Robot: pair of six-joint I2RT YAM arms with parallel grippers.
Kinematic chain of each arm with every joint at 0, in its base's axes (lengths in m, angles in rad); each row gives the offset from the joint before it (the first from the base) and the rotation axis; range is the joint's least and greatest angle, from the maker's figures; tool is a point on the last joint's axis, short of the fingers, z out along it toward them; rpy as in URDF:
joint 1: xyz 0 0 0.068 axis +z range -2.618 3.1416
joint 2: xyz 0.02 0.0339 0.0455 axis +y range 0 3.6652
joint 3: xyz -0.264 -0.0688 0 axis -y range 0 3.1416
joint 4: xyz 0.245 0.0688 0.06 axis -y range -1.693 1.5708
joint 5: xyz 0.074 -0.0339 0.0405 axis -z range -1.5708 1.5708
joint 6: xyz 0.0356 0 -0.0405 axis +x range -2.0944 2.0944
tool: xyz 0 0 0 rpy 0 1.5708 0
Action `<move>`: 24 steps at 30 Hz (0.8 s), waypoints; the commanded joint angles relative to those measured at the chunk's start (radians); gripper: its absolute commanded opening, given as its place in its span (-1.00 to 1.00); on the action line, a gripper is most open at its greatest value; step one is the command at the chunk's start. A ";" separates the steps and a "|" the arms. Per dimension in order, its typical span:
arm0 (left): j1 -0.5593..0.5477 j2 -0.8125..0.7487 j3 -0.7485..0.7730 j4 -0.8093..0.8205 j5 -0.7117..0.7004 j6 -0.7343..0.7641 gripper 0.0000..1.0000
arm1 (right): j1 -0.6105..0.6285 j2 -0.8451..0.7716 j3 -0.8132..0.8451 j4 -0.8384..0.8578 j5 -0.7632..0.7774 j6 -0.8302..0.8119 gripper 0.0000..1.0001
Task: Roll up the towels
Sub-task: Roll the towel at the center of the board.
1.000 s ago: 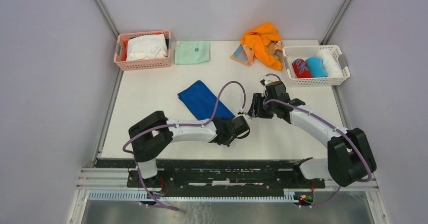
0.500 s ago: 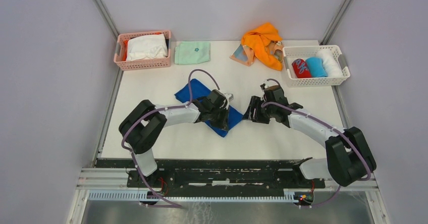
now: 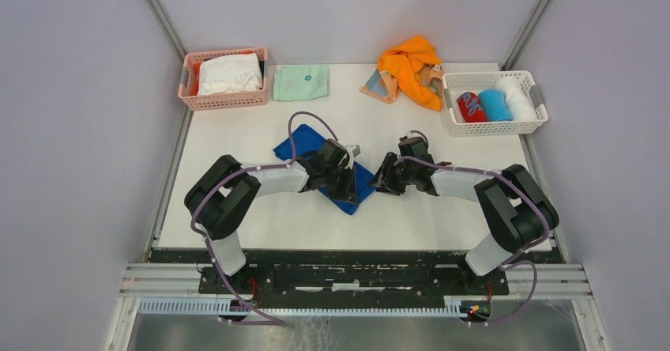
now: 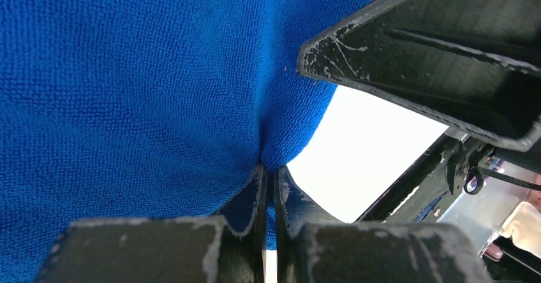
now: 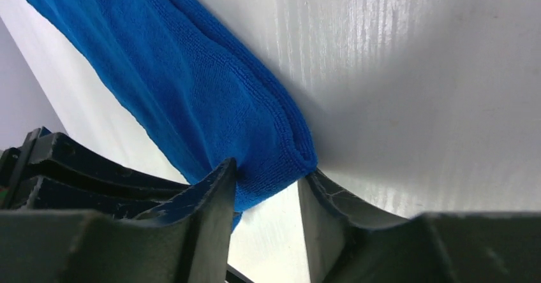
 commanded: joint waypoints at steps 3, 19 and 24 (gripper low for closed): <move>-0.013 -0.032 -0.010 0.006 -0.050 -0.014 -0.80 | 0.012 0.042 0.049 -0.015 0.040 0.087 -0.35; -0.401 -0.149 0.035 -0.120 -0.873 0.171 0.15 | 0.012 0.032 0.212 -0.335 0.030 0.185 -0.99; -0.474 -0.092 0.057 -0.099 -1.043 0.215 0.15 | 0.012 0.022 0.241 -0.392 0.028 0.197 -0.99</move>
